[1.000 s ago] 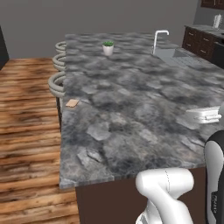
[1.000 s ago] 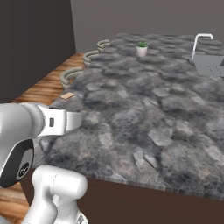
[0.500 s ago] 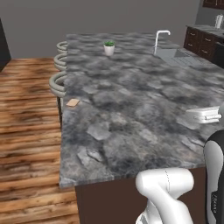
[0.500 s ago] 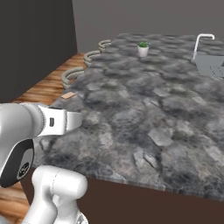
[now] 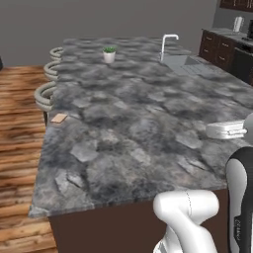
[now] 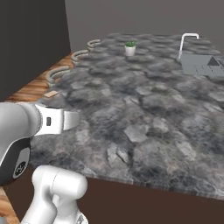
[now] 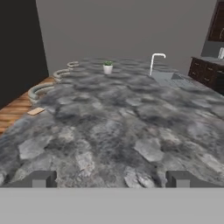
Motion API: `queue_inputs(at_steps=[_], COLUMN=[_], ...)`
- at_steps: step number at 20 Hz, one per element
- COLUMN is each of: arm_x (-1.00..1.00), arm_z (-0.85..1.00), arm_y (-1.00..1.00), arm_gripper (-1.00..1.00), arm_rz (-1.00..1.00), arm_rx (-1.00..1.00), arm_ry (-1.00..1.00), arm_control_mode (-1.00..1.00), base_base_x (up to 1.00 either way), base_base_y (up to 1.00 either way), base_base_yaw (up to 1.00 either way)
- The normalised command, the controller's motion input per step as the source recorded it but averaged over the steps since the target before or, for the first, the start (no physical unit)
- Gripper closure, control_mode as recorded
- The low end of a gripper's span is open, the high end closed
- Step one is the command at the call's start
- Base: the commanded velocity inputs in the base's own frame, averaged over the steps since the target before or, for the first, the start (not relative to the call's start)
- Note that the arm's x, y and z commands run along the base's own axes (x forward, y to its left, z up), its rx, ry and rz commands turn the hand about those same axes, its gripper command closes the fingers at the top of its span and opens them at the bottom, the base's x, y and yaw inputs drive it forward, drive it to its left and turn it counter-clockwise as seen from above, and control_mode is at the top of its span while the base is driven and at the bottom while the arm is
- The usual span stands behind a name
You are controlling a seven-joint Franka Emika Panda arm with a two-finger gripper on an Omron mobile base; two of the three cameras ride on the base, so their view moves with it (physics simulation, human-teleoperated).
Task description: Pick the steak from the counter and place it in the microwave. Then turn on the microwave.
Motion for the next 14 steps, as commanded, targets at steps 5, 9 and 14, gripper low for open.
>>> queue_inputs(at_steps=[5,9,14], arm_x=[0.0,0.0,0.0], arm_z=[0.0,0.0,0.0], arm_y=[0.0,0.0,0.0], arm_gripper=[-1.0,-1.0,-1.0], arm_rz=[0.0,0.0,0.0], arm_rx=[0.0,0.0,0.0], arm_ry=[0.0,0.0,0.0], arm_control_mode=[1.0,1.0,1.0], base_base_x=[-0.02,0.0,0.07], base_base_y=[-1.0,-0.92,-0.61], base_base_yaw=[-0.19,-0.13,-0.01])
